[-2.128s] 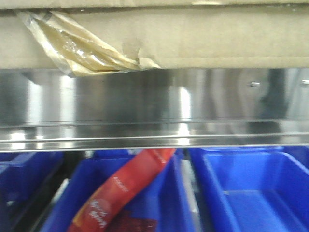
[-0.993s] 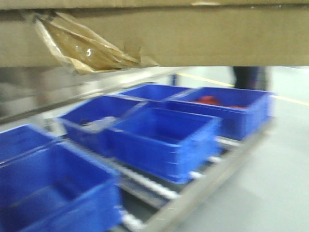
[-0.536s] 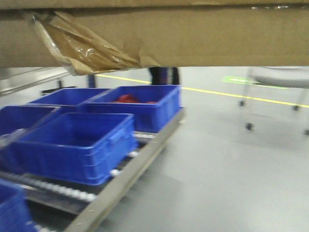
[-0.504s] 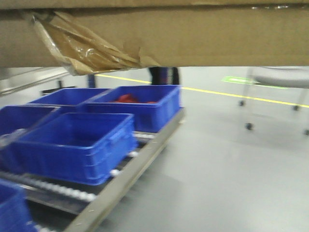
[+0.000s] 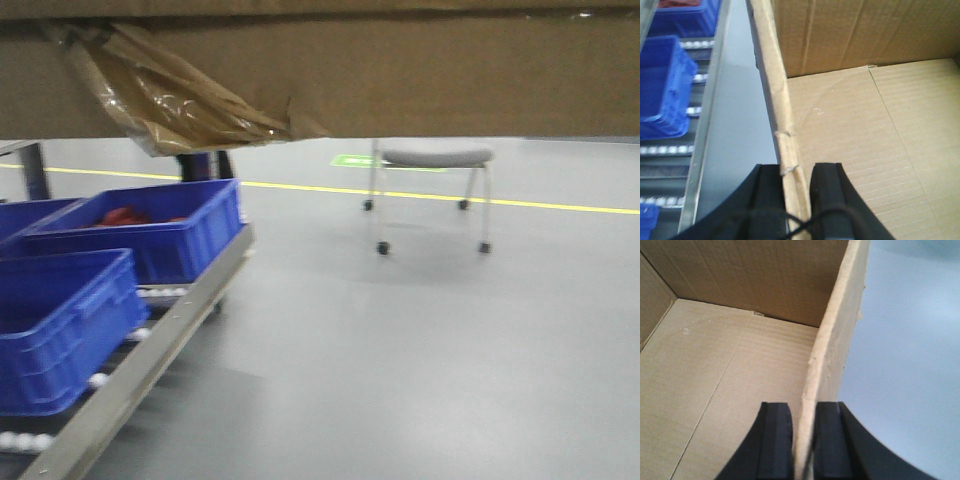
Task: Grab carton from right shelf to conveyor
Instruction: 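Hold the carton with both grippers while the base backs away from the shelf, then hold the carton with both grippers while the base drives to the red conveyor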
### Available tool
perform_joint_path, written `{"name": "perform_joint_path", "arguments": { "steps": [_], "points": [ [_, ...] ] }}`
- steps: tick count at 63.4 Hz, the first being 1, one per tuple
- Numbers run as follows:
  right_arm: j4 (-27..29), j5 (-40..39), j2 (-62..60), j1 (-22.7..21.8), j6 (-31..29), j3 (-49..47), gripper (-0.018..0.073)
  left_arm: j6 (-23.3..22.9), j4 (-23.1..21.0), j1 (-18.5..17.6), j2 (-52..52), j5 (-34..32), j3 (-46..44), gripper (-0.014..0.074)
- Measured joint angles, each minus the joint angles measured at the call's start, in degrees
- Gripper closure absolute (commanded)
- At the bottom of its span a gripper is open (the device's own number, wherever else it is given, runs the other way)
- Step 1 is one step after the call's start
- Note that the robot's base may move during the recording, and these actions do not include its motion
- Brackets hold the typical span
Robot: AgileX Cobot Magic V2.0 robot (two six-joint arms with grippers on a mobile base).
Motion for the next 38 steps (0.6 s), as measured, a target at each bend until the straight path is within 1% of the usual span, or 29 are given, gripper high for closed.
{"name": "perform_joint_path", "arguments": {
  "steps": [38],
  "points": [
    [0.0,0.0,0.0,0.0,0.0,0.0,0.0627,0.0,0.1,0.0,0.0,0.0,0.0,0.0607]
  ]
}}
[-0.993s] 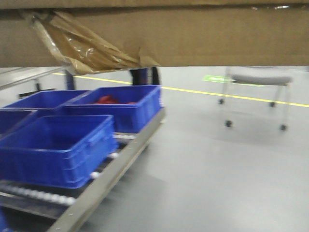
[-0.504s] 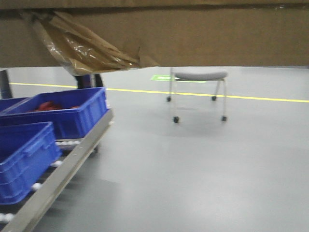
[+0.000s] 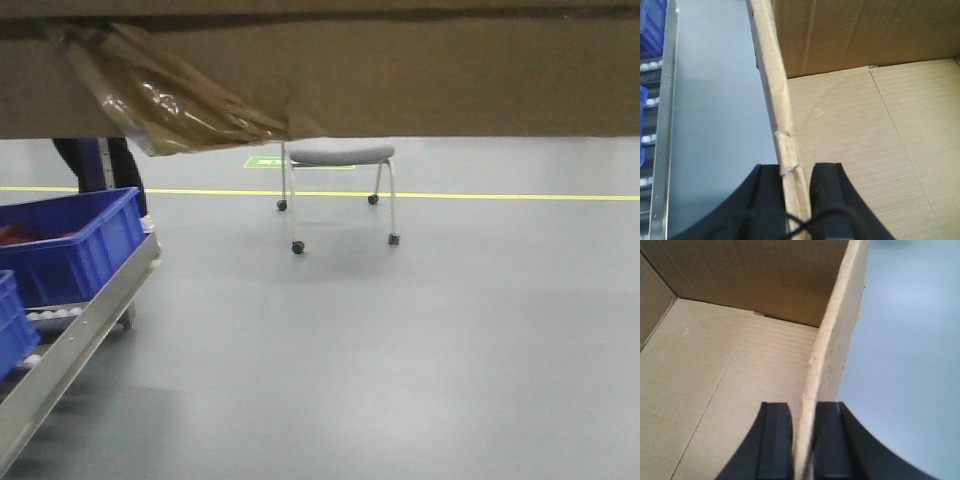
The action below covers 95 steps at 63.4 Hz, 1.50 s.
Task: Grab carton from right shelf to conveyor
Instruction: 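Hold the carton with both grippers while the base drives to the red conveyor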
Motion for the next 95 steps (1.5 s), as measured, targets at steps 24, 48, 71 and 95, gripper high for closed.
{"name": "perform_joint_path", "arguments": {
  "steps": [24,48,71,95],
  "points": [
    [0.0,0.1,-0.1,0.0,0.0,0.0,0.0627,0.0,0.0,0.0,0.0,0.1,0.0,0.0607],
    [0.0,0.1,-0.1,0.0,0.0,0.0,0.0627,0.0,0.1,0.0,0.0,0.1,0.0,0.0607],
    [0.1,0.1,-0.1,0.0,0.0,0.0,0.0627,0.0,0.2,0.0,0.0,0.1,0.0,0.0607],
    [0.1,-0.7,-0.1,0.0,0.0,0.0,0.0627,0.0,0.6,0.0,0.0,0.0,0.0,0.0607]
  ]
}}
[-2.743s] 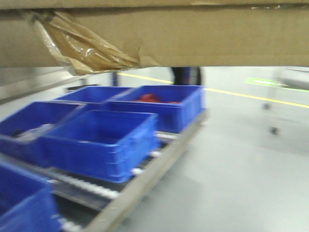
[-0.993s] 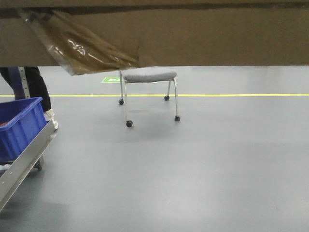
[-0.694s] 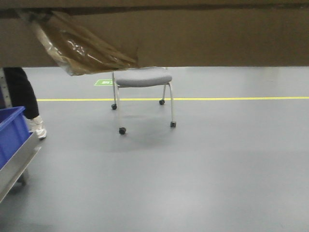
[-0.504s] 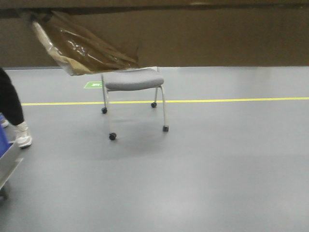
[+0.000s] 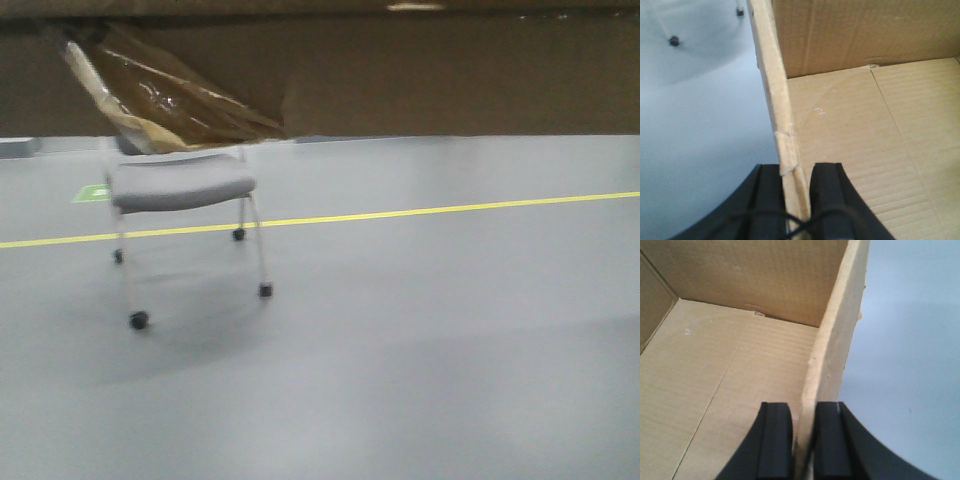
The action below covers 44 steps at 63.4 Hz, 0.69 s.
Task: Grab carton from right shelf to conveyor
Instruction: 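Hold the carton with both grippers while the base drives to the red conveyor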
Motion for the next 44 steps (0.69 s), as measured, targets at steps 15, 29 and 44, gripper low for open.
{"name": "perform_joint_path", "arguments": {
  "steps": [15,29,44],
  "points": [
    [0.0,-2.3,0.0,0.0,0.0,0.0,0.0627,0.0,0.3,0.0,0.0,-0.5,0.0,0.0607],
    [0.0,-3.8,0.0,0.0,-0.1,0.0,0.0627,0.0,1.1,0.0,0.0,-0.8,0.0,0.0607],
    [0.1,-4.2,0.0,0.0,-0.1,0.0,0.0627,0.0,2.2,0.0,0.0,-0.8,0.0,0.0607]
  ]
}}
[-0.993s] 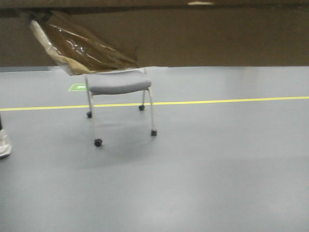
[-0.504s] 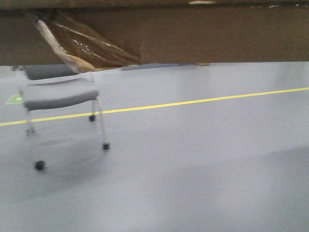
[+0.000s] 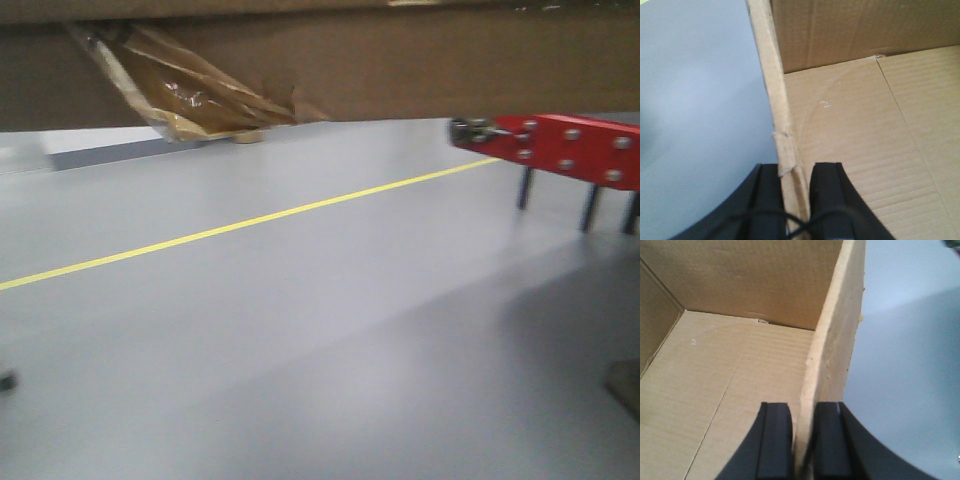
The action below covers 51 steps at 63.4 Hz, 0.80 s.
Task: Grab carton from right shelf to conveyor
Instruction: 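Hold the carton with both grippers while the base drives to the red conveyor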
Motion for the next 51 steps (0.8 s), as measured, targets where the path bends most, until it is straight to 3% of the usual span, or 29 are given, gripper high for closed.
{"name": "perform_joint_path", "arguments": {
  "steps": [17,51],
  "points": [
    [0.2,-0.3,0.1,0.0,0.0,0.0,0.0627,0.0,2.1,-0.2,0.0,-0.4,0.0,0.0607],
    [2.2,-1.8,0.5,0.2,0.0,0.0,0.0627,-0.1,11.5,-0.9,0.0,-2.2,0.0,0.0607]
  ]
}}
